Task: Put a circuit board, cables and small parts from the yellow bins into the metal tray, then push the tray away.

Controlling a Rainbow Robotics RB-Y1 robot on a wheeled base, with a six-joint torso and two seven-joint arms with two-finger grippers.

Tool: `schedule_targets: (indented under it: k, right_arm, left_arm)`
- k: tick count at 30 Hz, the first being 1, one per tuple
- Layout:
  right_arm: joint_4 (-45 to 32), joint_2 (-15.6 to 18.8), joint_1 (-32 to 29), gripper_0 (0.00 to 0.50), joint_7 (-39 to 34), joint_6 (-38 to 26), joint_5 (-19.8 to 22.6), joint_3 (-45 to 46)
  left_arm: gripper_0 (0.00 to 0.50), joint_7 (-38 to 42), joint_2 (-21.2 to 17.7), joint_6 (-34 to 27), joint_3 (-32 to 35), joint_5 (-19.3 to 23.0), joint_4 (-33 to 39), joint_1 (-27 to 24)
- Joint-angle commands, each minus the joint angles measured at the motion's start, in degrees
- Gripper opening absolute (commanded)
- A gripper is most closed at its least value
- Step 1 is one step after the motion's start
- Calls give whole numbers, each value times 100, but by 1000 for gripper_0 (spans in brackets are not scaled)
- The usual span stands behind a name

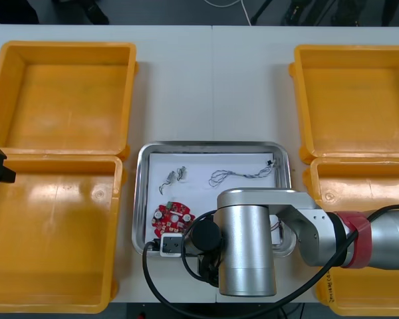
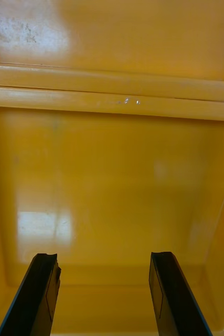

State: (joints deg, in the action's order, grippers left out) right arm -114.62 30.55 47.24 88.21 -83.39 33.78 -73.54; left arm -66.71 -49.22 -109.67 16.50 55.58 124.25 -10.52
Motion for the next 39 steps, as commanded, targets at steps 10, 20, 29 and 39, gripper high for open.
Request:
schedule_targets:
  k: [10,20,29,39]
  right_arm:
    - [-210,136,181,30,100,60,-188,-108]
    - [-254,153,189,0,153,165,-768,-90]
    - [-245,224,277,0,197,262,-1023,-38]
    - [-43,294,400,0,259,596,-1146,103]
  left_arm:
    - [500,-422,-264,-33,187,-56,179,94]
    - [500,-422,-264,-33,187,-56,179,94]
    - [500,-422,-264,-33,187,-56,179,94]
    - [500,-422,-264,-33,187,-56,179,94]
